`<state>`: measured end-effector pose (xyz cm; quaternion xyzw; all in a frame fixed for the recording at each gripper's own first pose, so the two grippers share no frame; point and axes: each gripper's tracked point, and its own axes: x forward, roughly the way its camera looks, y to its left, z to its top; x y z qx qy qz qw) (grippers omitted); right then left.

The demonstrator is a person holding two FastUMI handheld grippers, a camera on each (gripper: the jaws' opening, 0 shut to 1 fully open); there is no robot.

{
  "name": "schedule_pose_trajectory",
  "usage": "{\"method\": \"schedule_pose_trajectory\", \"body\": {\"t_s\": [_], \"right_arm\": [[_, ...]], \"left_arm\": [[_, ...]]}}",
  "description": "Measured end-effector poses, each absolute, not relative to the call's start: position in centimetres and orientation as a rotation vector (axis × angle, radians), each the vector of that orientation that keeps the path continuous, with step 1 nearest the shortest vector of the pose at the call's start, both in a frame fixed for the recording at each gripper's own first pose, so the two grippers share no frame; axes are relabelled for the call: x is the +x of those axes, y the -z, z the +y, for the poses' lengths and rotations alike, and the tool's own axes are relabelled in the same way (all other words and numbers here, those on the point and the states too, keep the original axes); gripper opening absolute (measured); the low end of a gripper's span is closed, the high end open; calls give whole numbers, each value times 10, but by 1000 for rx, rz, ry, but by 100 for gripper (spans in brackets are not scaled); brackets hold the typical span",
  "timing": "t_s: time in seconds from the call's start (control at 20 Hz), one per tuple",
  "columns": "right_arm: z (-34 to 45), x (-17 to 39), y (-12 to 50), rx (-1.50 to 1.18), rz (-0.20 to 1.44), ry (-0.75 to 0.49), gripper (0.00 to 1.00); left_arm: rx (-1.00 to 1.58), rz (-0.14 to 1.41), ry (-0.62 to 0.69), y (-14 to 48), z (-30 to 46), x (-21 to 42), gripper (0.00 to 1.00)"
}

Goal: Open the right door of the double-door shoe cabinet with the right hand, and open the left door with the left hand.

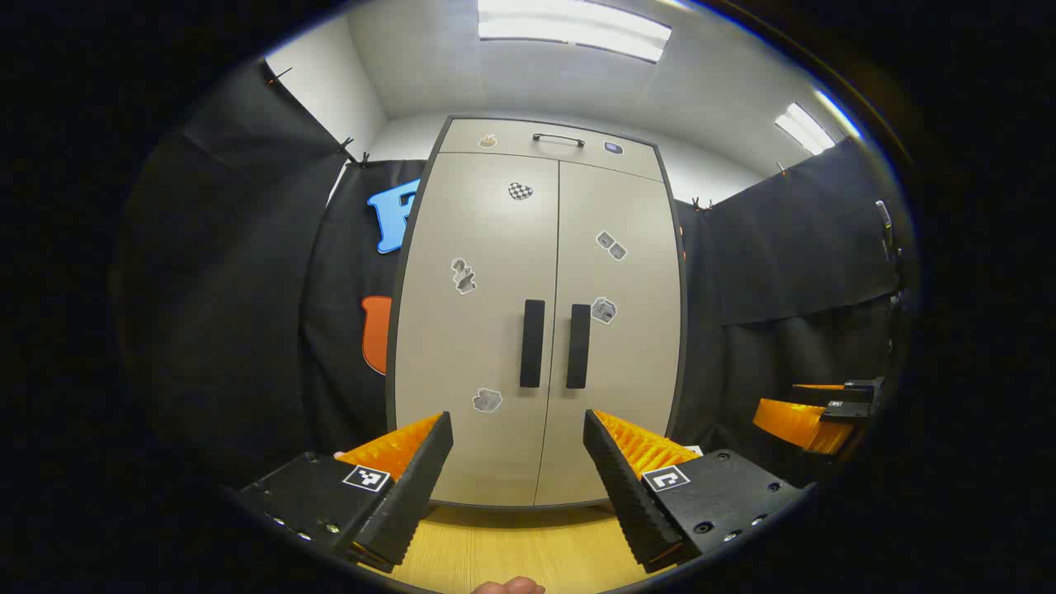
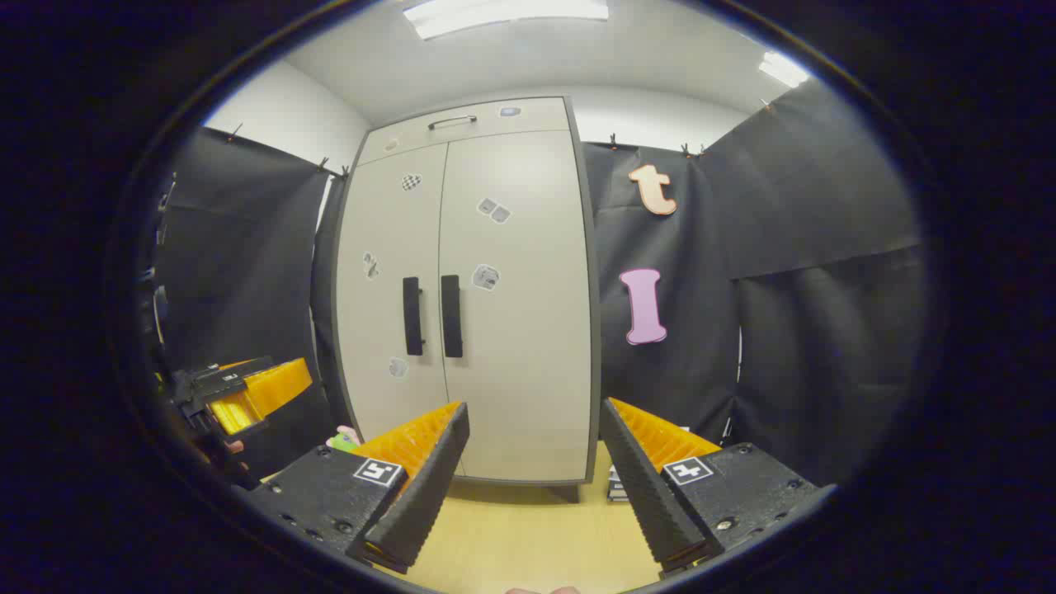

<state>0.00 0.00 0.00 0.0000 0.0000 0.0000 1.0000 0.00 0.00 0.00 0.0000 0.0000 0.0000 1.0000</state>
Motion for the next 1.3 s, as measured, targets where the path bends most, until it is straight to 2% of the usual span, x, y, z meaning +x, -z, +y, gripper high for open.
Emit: {"method": "schedule_pose_trajectory", "body": {"t_s": [0.05,0.1,0.15,0.2,0.25,0.3,0.4,0.45,0.5,1.15,1.25,1.3], "right_arm": [[2,-1,-1,0,-4,0,100],[3,-1,-1,-1,-5,2,96],[3,-2,-1,-2,-6,3,100],[5,-1,-2,2,-10,3,96],[6,-1,-4,7,-13,3,100],[8,-2,-6,9,-17,-1,96],[11,-2,-6,2,-20,-1,100],[11,-1,-7,-3,-20,1,96],[13,-1,-6,-4,-19,1,100],[17,3,-2,10,1,4,100],[18,4,0,14,6,1,96],[17,5,1,16,8,2,100]], "left_arm": [[-8,-5,-1,-1,2,2,95],[-14,-7,-2,-2,4,3,95],[-18,-8,-1,-1,7,5,95],[-20,-7,-3,-1,9,6,95],[-19,-3,-5,-2,11,6,95],[-16,-1,-9,-2,14,6,95],[-12,0,-18,-3,18,7,95],[-11,3,-19,-2,20,7,95],[-6,6,-18,-2,21,7,95],[30,21,-7,1,20,15,95],[37,23,-12,1,22,15,95],[42,21,-15,0,23,16,95]]}}
